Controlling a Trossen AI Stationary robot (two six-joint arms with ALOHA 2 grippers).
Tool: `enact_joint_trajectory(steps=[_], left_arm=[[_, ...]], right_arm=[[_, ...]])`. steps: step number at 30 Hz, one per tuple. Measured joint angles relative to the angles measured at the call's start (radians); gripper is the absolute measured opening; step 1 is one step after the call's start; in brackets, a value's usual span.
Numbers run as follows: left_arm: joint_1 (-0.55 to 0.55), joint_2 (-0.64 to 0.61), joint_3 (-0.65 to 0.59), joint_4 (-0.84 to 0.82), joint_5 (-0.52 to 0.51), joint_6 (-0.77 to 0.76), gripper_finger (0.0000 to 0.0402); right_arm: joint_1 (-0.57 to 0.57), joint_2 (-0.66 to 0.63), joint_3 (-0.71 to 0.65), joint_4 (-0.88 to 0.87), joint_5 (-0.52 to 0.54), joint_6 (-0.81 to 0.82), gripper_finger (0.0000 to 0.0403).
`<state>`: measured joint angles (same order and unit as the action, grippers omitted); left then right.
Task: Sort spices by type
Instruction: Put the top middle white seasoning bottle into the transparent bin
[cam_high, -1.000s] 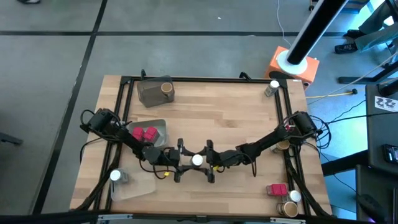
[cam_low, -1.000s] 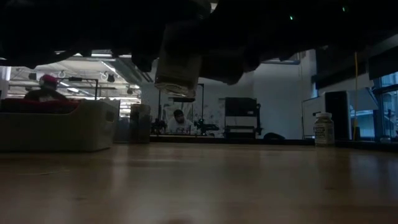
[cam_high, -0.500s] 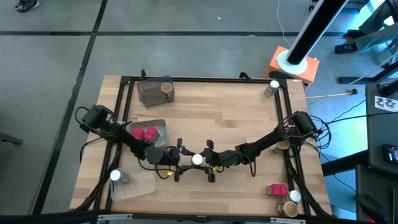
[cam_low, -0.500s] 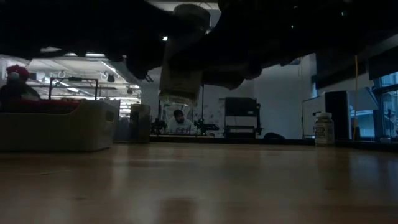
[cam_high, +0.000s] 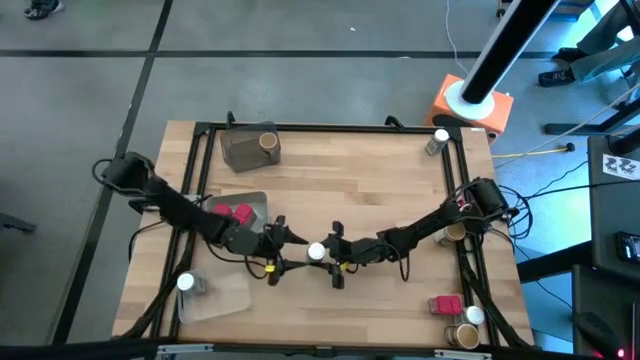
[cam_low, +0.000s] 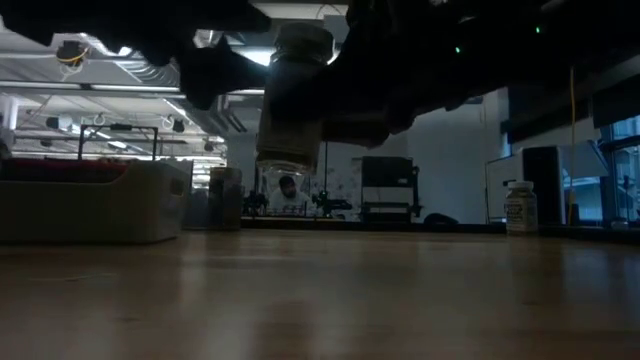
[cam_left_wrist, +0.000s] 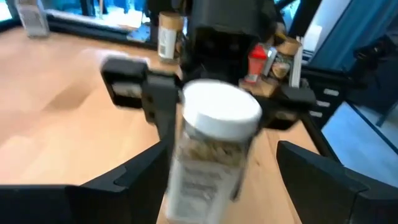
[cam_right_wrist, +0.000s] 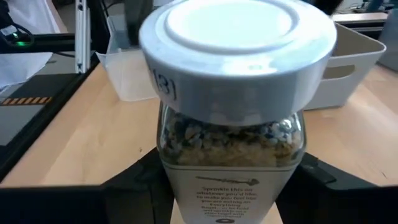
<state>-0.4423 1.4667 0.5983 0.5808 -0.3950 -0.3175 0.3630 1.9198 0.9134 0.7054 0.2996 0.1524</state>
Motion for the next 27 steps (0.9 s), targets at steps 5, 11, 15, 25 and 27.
enact_joint_trajectory(steps=[5,11,15,25,27], left_arm=[[0.028,0.019,0.045,-0.005,0.003,0.051,0.0276],[0.045,0.058,0.131,-0.121,0.017,0.067,0.0276],[0.048,0.1,0.192,-0.193,0.021,0.07,0.0276],[0.048,0.113,0.245,-0.255,0.021,0.09,0.0255],[0.048,0.113,0.245,-0.256,0.021,0.091,0.0238]], right_arm=[[0.001,0.0,0.0,0.003,0.006,0.0,0.0202],[0.001,0.0,0.0,0.001,0.006,-0.002,0.0202],[0.001,0.0,0.0,0.002,0.006,-0.004,0.0202],[0.001,0.0,0.0,0.002,0.006,-0.004,0.0202],[0.001,0.0,0.0,0.002,0.006,-0.004,0.0202]])
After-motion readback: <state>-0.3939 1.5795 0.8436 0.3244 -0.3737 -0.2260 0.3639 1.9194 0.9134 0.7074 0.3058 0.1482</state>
